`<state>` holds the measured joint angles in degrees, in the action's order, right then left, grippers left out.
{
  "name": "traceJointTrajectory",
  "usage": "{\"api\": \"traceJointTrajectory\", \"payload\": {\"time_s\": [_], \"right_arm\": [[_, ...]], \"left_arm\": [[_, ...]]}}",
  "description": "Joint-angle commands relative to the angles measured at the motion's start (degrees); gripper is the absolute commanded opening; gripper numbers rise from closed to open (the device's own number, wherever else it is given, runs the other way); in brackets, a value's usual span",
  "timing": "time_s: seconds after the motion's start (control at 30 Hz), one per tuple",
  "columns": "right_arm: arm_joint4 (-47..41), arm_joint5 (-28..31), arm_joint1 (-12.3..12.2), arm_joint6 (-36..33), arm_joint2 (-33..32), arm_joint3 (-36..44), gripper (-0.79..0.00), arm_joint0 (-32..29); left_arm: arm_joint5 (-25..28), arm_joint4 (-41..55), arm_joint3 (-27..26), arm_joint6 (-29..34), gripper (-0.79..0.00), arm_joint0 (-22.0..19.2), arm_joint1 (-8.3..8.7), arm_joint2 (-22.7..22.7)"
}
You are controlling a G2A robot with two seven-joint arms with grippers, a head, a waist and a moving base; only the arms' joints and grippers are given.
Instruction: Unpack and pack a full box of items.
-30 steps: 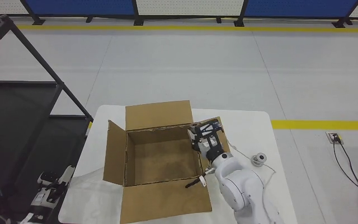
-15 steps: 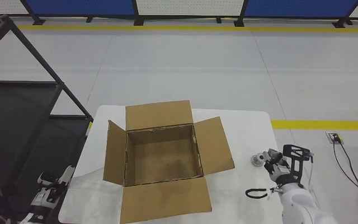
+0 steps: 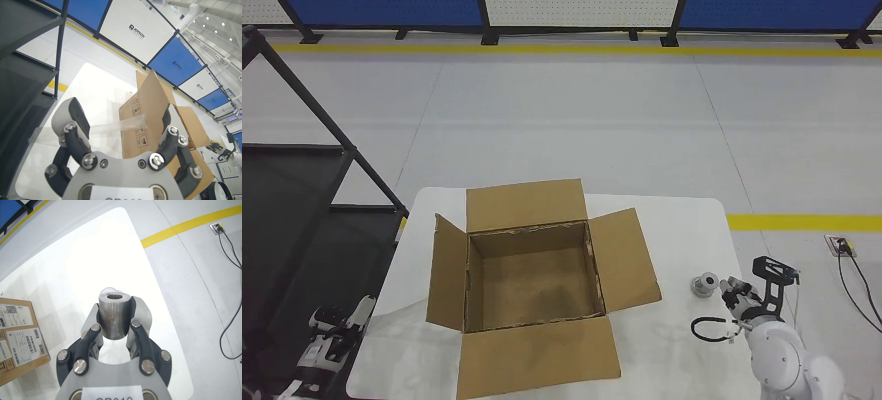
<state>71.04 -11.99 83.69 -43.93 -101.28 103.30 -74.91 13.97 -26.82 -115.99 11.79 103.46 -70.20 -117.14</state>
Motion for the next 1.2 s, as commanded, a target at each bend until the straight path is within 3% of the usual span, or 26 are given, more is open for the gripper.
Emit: {"api": "traceJointTrajectory", "payload": {"time_s": [0.0,0.13,0.33,0.8,0.93,1.17], "right_arm": [[2.59,-2.08,-0.1,-0.87,0.69,-1.45,-0.785,1.14],[6.89,-4.26,-0.61,-5.58,0.67,-6.72,-0.785,5.46],[10.17,-2.43,-1.41,-11.0,0.89,-15.84,-0.785,11.81],[10.31,-1.0,-2.41,-10.61,0.97,-26.92,-0.785,17.81],[10.04,-1.07,-2.54,-10.6,1.39,-27.48,-0.594,18.01],[9.76,-0.99,-2.85,-10.86,1.92,-28.29,-0.533,18.48]], "left_arm": [[0.0,0.0,0.0,0.0,0.0,0.0,0.0,0.0],[0.0,0.0,0.0,0.0,0.0,0.0,0.0,0.0],[0.0,0.0,0.0,0.0,0.0,0.0,0.0,0.0],[0.0,0.0,0.0,0.0,0.0,0.0,0.0,0.0],[0.0,0.0,0.0,0.0,0.0,0.0,0.0,0.0],[0.0,0.0,0.0,0.0,0.0,0.0,0.0,0.0]]}}
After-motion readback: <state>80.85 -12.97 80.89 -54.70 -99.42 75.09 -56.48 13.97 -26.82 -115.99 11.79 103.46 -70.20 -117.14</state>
